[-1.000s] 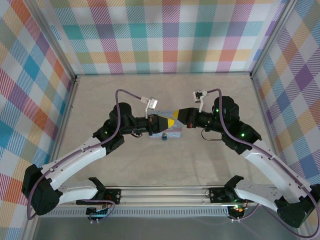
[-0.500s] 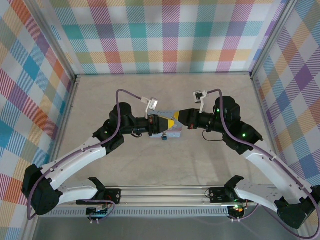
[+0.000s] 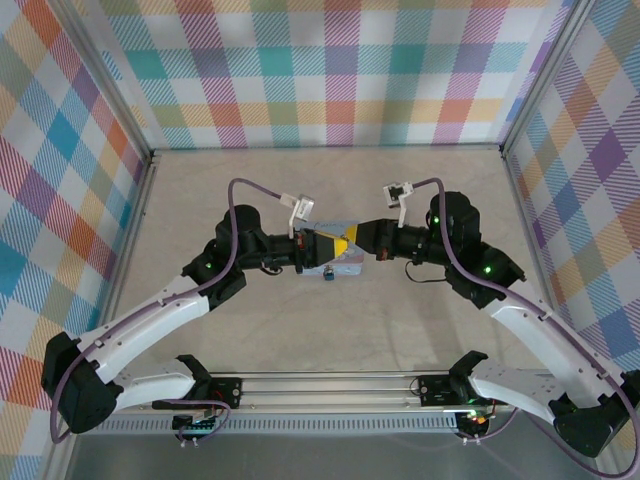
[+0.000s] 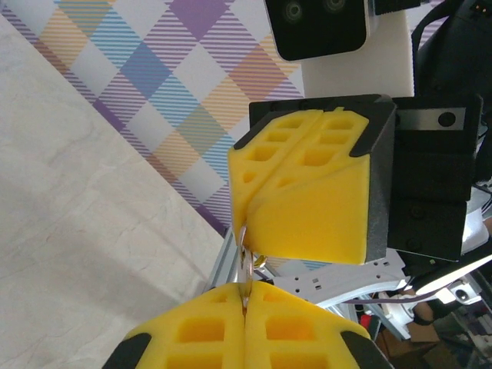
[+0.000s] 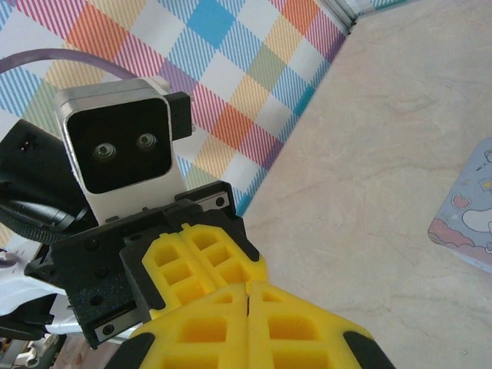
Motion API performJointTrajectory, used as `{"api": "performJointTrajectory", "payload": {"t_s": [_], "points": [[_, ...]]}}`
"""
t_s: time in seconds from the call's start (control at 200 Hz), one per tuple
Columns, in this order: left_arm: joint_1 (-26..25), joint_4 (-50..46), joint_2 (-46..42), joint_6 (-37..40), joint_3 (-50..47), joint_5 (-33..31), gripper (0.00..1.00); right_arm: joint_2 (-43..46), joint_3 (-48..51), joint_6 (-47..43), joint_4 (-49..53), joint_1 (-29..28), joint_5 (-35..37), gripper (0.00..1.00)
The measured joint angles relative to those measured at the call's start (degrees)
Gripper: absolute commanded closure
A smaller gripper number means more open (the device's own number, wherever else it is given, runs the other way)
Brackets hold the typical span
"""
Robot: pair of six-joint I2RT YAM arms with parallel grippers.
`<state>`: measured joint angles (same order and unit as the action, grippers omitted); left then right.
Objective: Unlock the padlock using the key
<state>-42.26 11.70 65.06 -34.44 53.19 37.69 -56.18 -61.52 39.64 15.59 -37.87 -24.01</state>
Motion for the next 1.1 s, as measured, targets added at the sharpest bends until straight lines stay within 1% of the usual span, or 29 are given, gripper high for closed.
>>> {"api": "performJointTrajectory", "payload": {"t_s": [0.25, 0.31, 0.335, 0.455, 0.54, 0.645, 0.665, 0.7, 0.73, 0.745, 0.795, 0.825, 0.935, 1.005, 1.1], "points": [[0.0, -0.2, 0.0, 0.0, 0.0, 0.0, 1.0, 0.0, 0.0, 0.0, 0.0, 0.0, -0.1, 0.94], [0.0, -0.6, -0.2, 0.1, 0.0, 0.0, 0.89, 0.0, 0.0, 0.0, 0.2, 0.0, -0.1, 0.94], [0.0, -0.8, -0.3, 0.4, 0.0, 0.0, 0.86, 0.0, 0.0, 0.0, 0.3, 0.0, -0.1, 0.94], [0.3, -1.9, -1.4, 0.9, 0.0, -1.3, 0.82, 0.2, 0.0, 0.0, 0.4, 0.0, -0.6, 0.94], [0.8, -2.2, -2.5, 0.9, 0.0, -2.2, 0.84, 0.4, 0.0, 0.0, 0.4, 0.0, -1.0, 0.94], [1.0, -2.2, -3.0, 0.9, 0.0, -2.4, 0.84, 0.4, 0.0, 0.0, 0.4, 0.0, -1.6, 0.94], [1.0, -2.2, -3.0, 0.9, 0.0, -2.4, 0.87, 0.4, 0.0, 0.0, 0.3, 0.0, -1.7, 0.94], [1.1, -2.2, -3.0, 0.7, 0.0, -2.4, 0.94, 0.4, 0.0, 0.0, 0.4, 0.0, -1.7, 0.94], [1.1, -2.1, -3.0, 0.6, 0.0, -2.2, 0.96, 0.4, 0.0, 0.0, 0.4, 0.0, -1.6, 0.94], [1.0, -1.9, -3.0, 1.0, 0.0, -2.1, 0.94, 0.4, 0.0, 0.0, 0.4, 0.0, -1.6, 0.94], [1.0, -1.7, -3.0, 1.1, 0.0, -2.1, 0.83, 0.4, 0.0, 0.2, 0.4, 0.1, -1.6, 0.94], [1.0, -1.6, -2.9, 1.1, 0.0, -2.1, 0.81, 0.4, 0.0, 0.2, 0.3, 0.1, -1.6, 0.94], [1.1, -1.3, -2.5, 0.7, 0.0, -2.1, 0.9, 0.4, 0.0, 0.2, 0.4, 0.0, -2.0, 0.94], [1.1, -0.9, -2.4, 0.6, 0.0, -1.6, 1.0, 0.4, 0.0, 0.2, 0.5, 0.1, -1.8, 0.94], [1.1, -0.6, -2.4, 0.7, 0.0, -1.3, 1.0, 0.4, 0.0, 0.2, 0.5, 0.2, -1.8, 0.9]]}}
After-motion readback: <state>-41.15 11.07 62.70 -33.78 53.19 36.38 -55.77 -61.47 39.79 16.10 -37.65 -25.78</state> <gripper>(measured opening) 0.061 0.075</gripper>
